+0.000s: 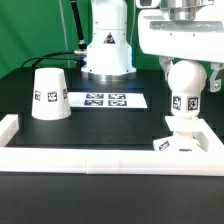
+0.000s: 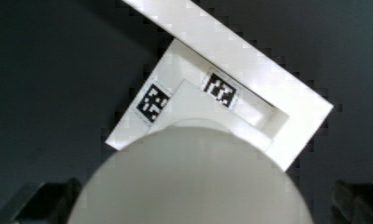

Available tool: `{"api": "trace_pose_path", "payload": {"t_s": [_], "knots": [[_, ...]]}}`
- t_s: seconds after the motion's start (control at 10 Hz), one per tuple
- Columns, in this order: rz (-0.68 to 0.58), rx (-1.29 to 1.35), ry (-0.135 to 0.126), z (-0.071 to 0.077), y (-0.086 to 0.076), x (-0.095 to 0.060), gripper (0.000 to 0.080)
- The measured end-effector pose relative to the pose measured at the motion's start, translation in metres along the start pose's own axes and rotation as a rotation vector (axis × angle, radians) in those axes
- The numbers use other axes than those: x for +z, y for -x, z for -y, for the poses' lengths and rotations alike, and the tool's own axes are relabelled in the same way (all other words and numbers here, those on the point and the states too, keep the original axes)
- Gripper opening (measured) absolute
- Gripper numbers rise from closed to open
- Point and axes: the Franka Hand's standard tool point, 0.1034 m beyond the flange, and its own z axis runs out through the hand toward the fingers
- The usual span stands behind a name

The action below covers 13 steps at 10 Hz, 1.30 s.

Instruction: Assemble lamp

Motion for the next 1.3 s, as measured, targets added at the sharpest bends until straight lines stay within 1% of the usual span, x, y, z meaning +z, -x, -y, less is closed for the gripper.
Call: {"api": "trace_pose_path", "payload": {"t_s": [0.2,0.3,0.6,0.7,0.8,1.1,1.3], "knots": [[0.0,-0.228,0.0,0.0002,0.0007,0.0002,0.0698],[-0.001,-0.277,-0.001,0.0003,0.0001,-0.0005,0.0698],[-0.003,-0.535,0.002,-0.0003,-0.0007,-0.0002,0.0698],[-0.017,-0.665,0.022,-0.0011,-0.0022,-0.0002,0.0698],[-0.026,-0.793,0.035,-0.0014,-0.0034,-0.0005,0.0698],[-0.026,-1.018,0.047,-0.0022,-0.0029,0.0006,0.0698],[-0.022,-1.127,0.048,-0.0043,-0.0051,0.0009,0.0698]]}}
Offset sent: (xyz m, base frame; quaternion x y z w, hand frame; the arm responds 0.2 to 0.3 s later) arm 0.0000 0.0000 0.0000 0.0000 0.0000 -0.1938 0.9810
